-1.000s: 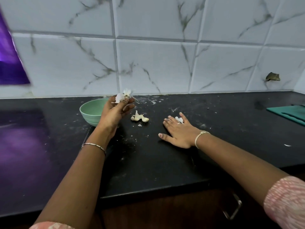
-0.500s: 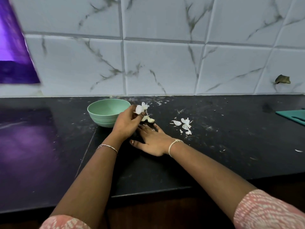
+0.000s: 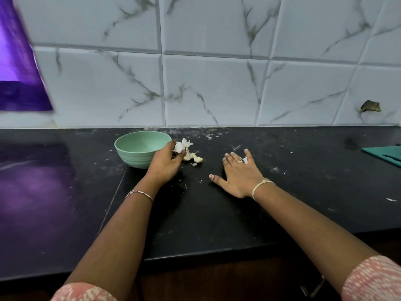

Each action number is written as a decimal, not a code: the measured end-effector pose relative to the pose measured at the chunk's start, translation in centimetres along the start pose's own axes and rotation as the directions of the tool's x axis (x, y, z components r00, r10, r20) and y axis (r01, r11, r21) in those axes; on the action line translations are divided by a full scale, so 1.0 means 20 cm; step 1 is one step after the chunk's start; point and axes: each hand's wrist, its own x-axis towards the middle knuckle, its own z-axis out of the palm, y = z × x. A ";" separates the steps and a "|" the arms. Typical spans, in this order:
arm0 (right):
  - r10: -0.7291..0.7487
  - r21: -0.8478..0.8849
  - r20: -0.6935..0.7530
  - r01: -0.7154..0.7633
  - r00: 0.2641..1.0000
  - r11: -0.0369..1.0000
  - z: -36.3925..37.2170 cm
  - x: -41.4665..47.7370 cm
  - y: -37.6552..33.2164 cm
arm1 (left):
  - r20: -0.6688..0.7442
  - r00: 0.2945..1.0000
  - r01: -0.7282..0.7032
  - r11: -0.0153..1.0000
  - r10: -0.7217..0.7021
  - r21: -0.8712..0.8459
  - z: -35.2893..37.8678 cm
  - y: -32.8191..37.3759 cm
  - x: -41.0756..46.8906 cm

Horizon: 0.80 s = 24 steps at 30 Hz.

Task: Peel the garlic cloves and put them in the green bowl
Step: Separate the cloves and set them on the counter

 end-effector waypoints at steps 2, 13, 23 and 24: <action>-0.018 -0.044 -0.184 0.010 0.983 0.999 -0.02 0.01 -0.05 | 0.003 1.000 -0.001 1.000 0.001 0.015 0.00 0.01 0.00; -0.039 0.262 -0.191 0.089 0.981 0.961 0.00 0.19 -0.26 | 0.044 0.999 0.015 0.998 -0.018 0.068 0.00 -0.03 0.00; -0.251 0.281 0.021 0.235 0.968 0.930 0.00 0.07 -0.22 | -0.018 0.999 0.038 0.999 -0.039 -0.021 0.02 -0.02 0.01; -0.224 0.257 0.035 0.208 0.974 0.944 0.01 0.05 -0.20 | -0.022 0.999 0.039 0.999 -0.039 -0.020 0.02 -0.03 0.01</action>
